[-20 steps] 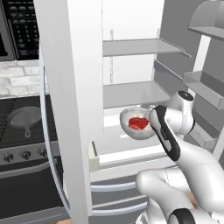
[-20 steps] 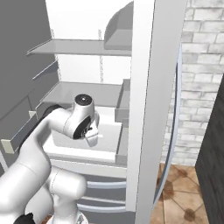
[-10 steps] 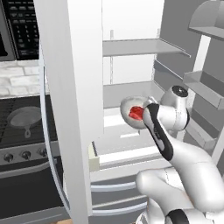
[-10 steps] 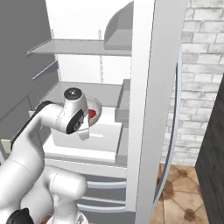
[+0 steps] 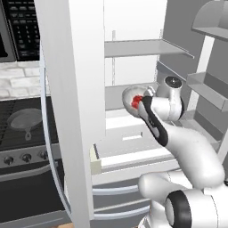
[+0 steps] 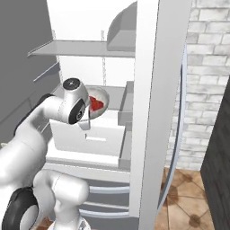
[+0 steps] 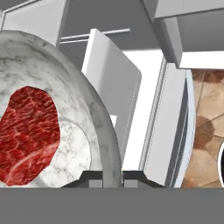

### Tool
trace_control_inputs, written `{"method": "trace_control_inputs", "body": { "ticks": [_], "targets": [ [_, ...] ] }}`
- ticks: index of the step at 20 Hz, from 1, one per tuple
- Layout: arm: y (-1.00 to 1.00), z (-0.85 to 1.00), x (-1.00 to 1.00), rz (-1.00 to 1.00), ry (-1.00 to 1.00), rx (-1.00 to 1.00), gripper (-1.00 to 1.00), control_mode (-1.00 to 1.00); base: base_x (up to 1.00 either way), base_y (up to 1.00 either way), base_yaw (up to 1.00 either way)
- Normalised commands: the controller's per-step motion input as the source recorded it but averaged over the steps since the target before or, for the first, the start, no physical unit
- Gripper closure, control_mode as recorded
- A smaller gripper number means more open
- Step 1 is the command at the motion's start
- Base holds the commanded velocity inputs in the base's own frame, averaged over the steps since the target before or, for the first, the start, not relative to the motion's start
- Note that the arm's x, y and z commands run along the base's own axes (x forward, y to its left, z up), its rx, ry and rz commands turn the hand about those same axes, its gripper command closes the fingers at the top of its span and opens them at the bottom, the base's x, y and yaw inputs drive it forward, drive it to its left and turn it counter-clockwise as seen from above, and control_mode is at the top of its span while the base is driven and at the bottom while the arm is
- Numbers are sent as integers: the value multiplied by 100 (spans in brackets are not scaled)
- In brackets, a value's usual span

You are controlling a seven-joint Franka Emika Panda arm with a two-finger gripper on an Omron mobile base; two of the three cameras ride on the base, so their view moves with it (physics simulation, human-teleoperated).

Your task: Place one of the steaks on the plate and the other in the bowl. Then place the bowl in the fridge.

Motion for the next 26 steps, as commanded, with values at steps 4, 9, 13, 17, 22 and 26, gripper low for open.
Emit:
{"method": "trace_control_inputs", "body": {
  "ticks": [4, 9, 13, 17, 22, 26],
  "targets": [
    [-2, 12, 68, 0, -2, 0, 100, -100, 0, 0, 0],
    [-2, 9, 71, 0, 1, 0, 100, -100, 0, 0, 0],
    [0, 0, 73, 0, 3, 0, 100, -100, 0, 0, 0],
    [0, 0, 70, 0, 2, 0, 100, -100, 0, 0, 0],
    [0, -6, 65, 0, 2, -1, 100, -100, 0, 0, 0],
    [0, -25, 56, 0, 2, -2, 100, -100, 0, 0, 0]
  ]
}}
